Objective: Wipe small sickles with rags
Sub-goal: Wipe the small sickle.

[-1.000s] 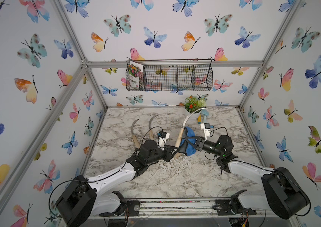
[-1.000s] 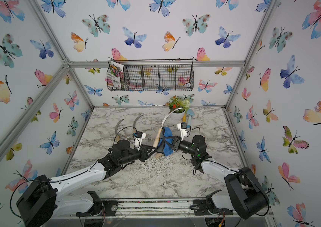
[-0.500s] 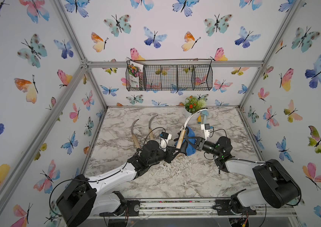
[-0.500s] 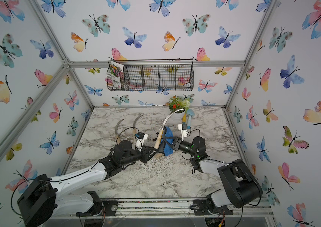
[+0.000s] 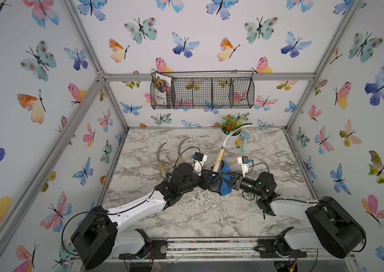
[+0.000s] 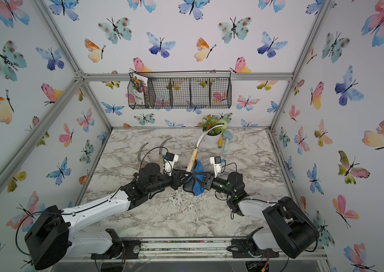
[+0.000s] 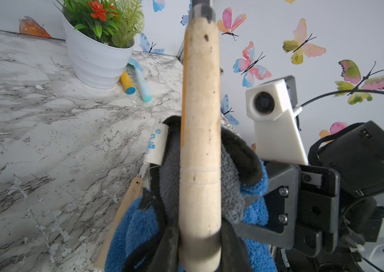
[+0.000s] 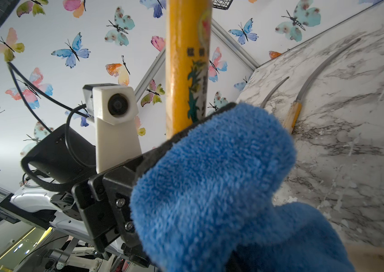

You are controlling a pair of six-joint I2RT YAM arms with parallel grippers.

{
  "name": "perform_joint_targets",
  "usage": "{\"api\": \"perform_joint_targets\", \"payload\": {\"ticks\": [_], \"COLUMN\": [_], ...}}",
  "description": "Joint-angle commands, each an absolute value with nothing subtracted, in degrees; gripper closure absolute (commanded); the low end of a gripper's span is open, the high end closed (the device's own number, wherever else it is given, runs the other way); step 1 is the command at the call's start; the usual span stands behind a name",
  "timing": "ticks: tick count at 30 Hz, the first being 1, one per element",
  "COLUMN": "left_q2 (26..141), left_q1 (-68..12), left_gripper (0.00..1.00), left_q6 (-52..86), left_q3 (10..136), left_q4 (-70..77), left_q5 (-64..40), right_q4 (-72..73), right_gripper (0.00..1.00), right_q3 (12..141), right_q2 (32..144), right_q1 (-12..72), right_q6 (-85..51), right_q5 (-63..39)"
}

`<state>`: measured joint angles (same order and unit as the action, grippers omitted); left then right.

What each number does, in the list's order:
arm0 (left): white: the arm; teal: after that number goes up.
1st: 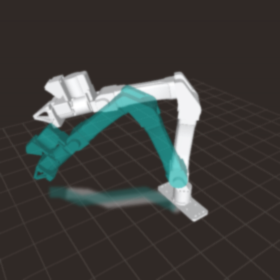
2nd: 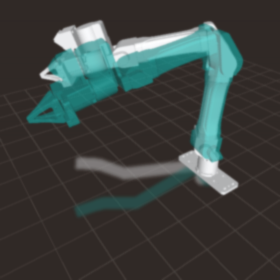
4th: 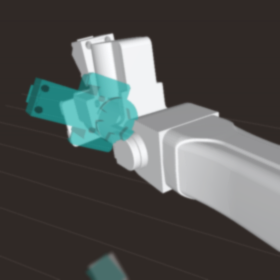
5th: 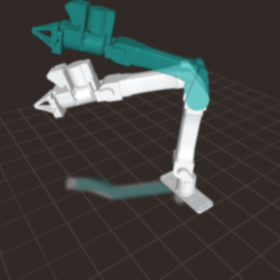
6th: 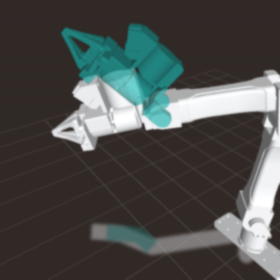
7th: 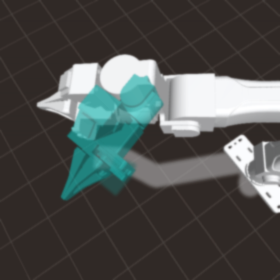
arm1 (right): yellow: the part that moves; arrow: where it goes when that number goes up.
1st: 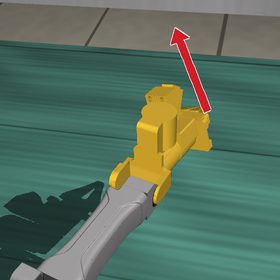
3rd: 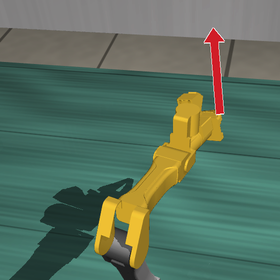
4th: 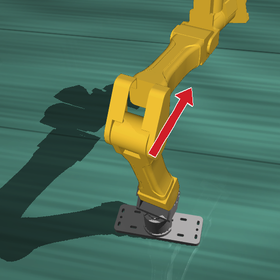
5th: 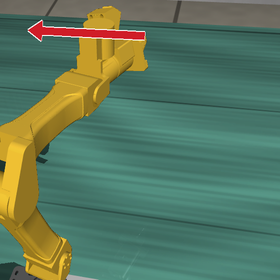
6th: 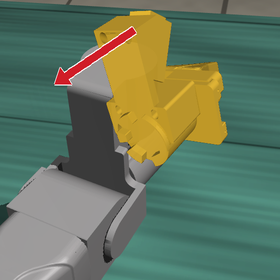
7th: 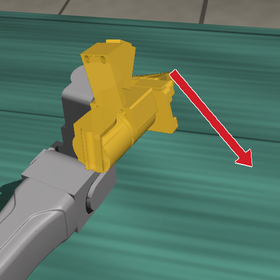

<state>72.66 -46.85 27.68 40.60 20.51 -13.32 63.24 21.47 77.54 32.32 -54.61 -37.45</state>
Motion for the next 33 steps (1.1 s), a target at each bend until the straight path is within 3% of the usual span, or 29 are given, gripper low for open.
{"api": "perform_joint_targets", "payload": {"ticks": [1, 15, 22, 33], "left_q2": [72.98, 69.56, 70.79, 73.56], "left_q1": [-47.32, -47.38, -47.40, -47.10], "left_gripper": [1.00, 1.00, 1.00, 1.00], "left_q6": [27.51, 28.86, 28.22, 27.60], "left_q3": [39.38, 34.08, 36.56, 41.57], "left_q4": [22.50, 25.41, 24.02, 21.29], "left_q5": [-15.00, -16.01, -14.12, -14.03], "right_q4": [60.58, 57.11, 71.60, 64.64], "right_gripper": [0.98, 0.98, 0.98, 0.98], "right_q3": [27.34, 36.00, 25.61, 18.07], "right_q2": [74.39, 78.77, 78.71, 71.34], "right_q1": [31.47, 25.14, 26.08, 33.76], "right_q6": [-51.29, -52.40, -59.12, -52.24], "right_q5": [-37.62, -44.15, -47.02, -39.55]}}
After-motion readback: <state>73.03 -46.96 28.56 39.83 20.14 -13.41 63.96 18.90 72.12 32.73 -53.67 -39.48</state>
